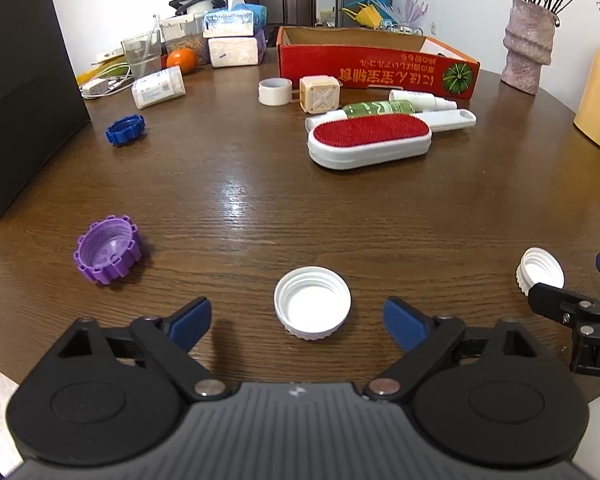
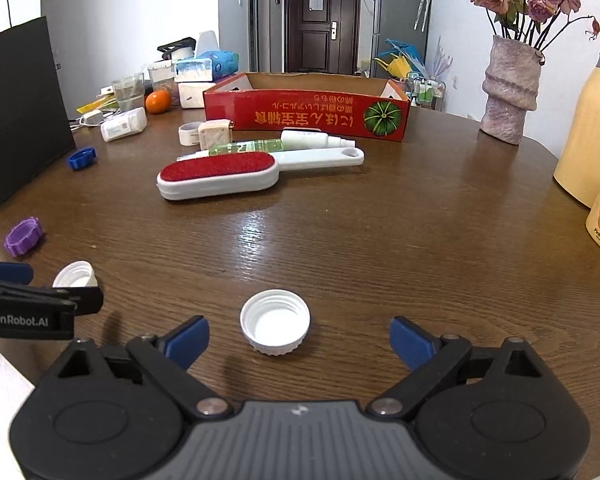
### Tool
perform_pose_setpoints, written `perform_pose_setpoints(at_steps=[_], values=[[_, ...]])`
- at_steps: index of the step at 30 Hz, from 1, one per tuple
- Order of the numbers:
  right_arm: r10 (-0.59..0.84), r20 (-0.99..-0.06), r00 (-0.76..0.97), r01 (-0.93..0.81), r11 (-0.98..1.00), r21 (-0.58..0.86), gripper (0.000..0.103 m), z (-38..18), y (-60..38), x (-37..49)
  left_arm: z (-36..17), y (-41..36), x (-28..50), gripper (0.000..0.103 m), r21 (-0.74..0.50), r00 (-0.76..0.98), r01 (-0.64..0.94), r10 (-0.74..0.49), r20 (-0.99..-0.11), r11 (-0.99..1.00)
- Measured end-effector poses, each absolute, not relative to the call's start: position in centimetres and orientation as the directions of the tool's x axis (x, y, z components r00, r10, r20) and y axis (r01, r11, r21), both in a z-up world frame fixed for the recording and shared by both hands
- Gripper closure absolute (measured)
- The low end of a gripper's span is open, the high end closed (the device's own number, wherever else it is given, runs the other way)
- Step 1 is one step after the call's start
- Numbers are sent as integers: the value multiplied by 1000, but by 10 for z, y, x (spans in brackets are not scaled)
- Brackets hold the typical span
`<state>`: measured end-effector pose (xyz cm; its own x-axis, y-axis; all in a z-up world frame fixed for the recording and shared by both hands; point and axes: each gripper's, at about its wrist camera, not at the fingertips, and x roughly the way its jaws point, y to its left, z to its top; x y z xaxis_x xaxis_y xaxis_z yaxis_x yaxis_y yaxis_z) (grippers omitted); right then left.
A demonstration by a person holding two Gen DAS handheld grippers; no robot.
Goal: Organize rigid objects
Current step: 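Move the left tool toward the white bottle cap and close on it, then carry the white cap in the left tool over the cardboard box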
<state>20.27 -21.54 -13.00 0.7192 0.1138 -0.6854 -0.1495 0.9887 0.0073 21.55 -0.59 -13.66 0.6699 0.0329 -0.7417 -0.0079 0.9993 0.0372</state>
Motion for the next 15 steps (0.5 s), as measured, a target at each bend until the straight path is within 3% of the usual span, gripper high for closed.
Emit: perform_pose_setpoints(at_steps=[3, 7, 10, 12, 15], values=[[115, -687, 718, -152, 988, 7, 7, -133, -215, 205, -140, -7, 217, 22, 28, 664, 3, 18, -748, 1000], [118, -686, 718, -156, 988, 6, 8, -136, -215, 206, -140, -9, 217, 26, 29, 675, 6, 17, -737, 1000], [123, -685, 718, -162, 987, 9, 10, -137, -215, 207, -139, -10, 216, 39, 25, 683, 12, 10, -731, 1000], [127, -682, 720, -166, 986, 8, 11, -138, -215, 208, -138, -10, 216, 56, 23, 688, 16, 6, -725, 1000], [125, -677, 726, -165, 986, 5, 12, -140, -214, 209, -137, -9, 216, 62, 15, 693, 18, -2, -721, 1000]])
